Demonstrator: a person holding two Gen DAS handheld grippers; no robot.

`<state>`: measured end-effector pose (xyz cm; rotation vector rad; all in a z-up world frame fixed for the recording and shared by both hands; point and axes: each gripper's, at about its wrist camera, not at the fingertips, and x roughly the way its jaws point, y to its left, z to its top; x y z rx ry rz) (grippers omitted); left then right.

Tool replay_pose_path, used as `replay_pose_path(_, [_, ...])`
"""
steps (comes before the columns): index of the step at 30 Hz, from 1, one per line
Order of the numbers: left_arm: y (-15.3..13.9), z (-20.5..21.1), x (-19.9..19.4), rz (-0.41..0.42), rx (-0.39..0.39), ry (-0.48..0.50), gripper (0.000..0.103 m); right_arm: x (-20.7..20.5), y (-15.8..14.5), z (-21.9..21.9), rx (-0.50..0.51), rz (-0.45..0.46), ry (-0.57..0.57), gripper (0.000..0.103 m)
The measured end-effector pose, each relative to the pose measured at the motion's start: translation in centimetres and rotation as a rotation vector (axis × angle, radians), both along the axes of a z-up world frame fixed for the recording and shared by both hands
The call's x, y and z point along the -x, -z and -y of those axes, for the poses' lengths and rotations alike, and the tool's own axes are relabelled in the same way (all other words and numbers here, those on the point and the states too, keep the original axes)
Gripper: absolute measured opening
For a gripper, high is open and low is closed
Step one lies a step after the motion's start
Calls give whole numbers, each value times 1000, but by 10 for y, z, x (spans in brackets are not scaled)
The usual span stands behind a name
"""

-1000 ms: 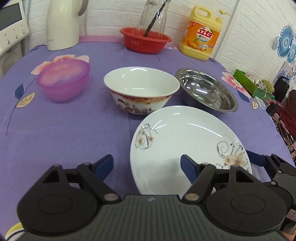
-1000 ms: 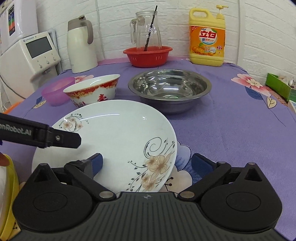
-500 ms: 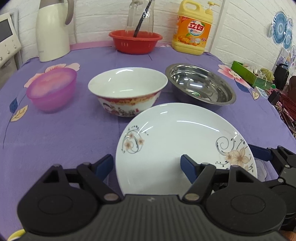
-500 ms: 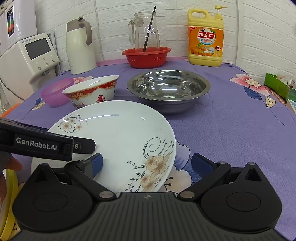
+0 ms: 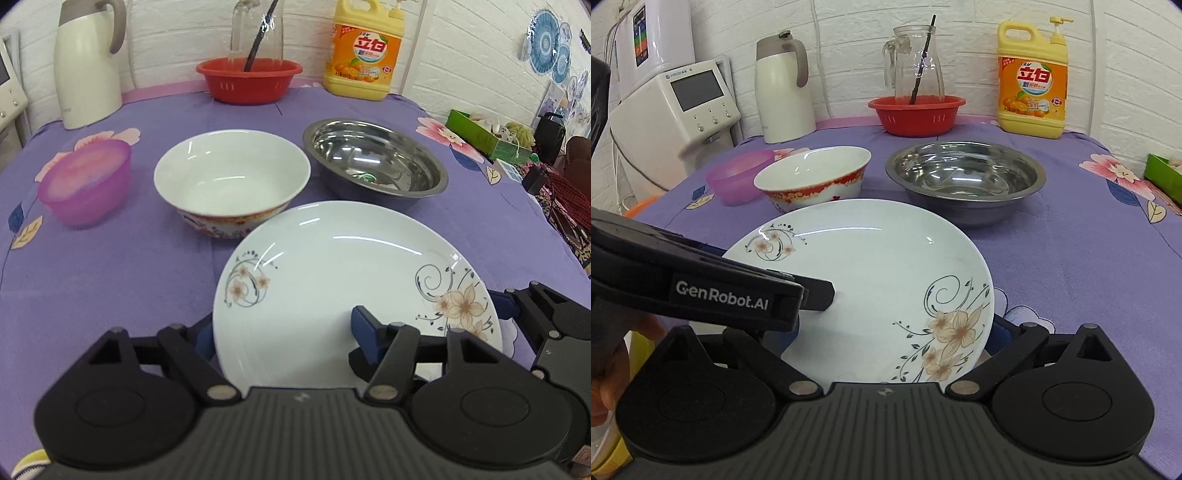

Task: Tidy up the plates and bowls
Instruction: 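Lift the floral plate with the left gripper and carry it toward the plate stack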

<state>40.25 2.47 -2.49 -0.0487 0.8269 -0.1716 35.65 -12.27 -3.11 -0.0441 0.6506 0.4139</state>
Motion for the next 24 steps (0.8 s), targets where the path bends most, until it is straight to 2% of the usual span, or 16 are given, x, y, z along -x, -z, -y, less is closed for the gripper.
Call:
replay_pose_path(3, [-3, 4, 4, 23, -17, -1, 63, 1, -1, 1, -8, 1, 10, 103])
replay_pose_path(13, [-35, -4, 35, 99, 22, -11, 62, 27, -29, 2, -20, 92, 10, 103])
replay_pose_path(19, [-49, -28, 80, 134, 31, -38, 62, 56, -44, -15, -20, 116, -14, 103])
replay_pose_path(24, [-50, -67, 129, 145, 15, -110, 63, 93, -48, -48, -27, 123, -83, 103])
